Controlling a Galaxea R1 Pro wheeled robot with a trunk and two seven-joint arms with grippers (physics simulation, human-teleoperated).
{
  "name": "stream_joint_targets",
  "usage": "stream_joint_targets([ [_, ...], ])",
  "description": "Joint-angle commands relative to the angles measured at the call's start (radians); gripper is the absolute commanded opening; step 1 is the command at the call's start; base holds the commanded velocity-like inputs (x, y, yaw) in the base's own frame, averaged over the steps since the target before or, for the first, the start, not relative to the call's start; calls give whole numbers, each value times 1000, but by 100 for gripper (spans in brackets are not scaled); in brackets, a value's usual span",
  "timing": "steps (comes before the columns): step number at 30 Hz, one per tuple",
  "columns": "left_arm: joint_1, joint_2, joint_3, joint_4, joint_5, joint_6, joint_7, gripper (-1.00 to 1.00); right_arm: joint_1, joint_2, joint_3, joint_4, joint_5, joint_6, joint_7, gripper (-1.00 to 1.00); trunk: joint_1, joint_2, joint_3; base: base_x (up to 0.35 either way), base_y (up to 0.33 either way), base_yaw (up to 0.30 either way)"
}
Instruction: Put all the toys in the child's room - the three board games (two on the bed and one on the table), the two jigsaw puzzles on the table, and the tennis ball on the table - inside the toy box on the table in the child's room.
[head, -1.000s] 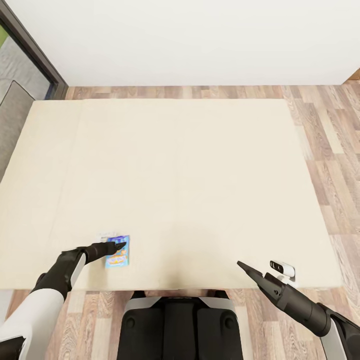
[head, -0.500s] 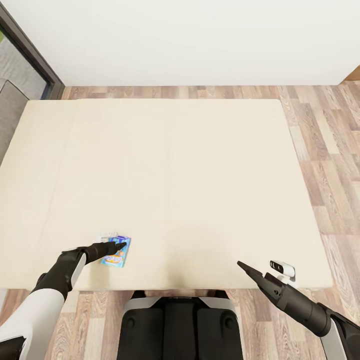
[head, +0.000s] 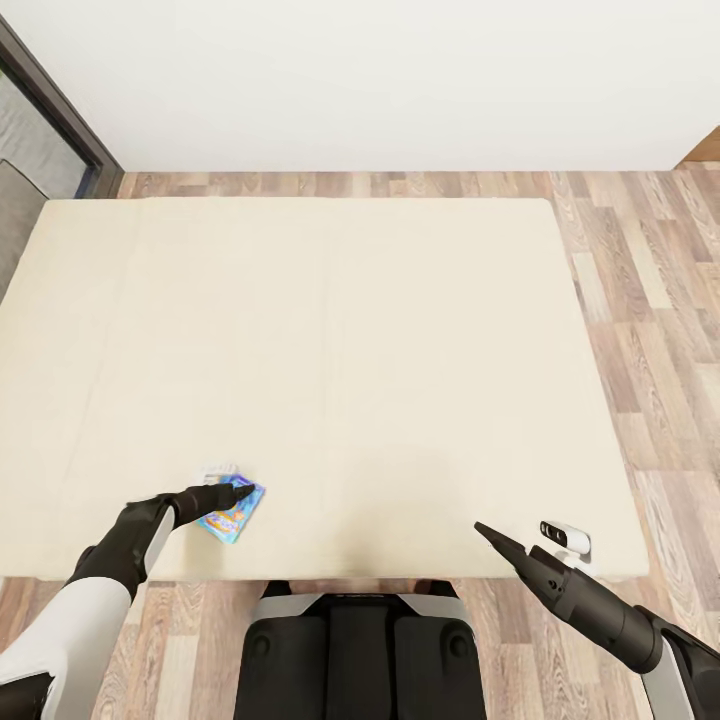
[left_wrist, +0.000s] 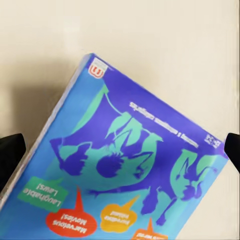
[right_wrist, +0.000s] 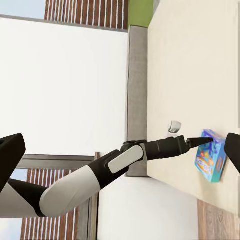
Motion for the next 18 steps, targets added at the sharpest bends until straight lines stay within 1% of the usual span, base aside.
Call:
stream_joint_targets([
  [1, 0, -1, 6, -2, -8, 6, -8, 100, 0, 0, 0, 0, -3, 8, 1, 100, 1, -2, -1, 0, -82, 0],
  [6, 0, -2, 6, -2, -8, 6, -8, 100, 0, 0, -1, 0, -3, 8, 1, 100, 1, -2, -1, 0, -60, 0],
  [12, 0, -3, 6, -2, -8, 6, -10, 100, 0, 0, 0, 0, -3, 8, 1, 100, 1, -2, -1, 0, -167, 0],
  [18, 0, -3, 6, -2, -8, 10, -6, 100, 0, 0, 0, 0, -3, 8, 1, 100, 1, -2, -1, 0, -45, 0],
])
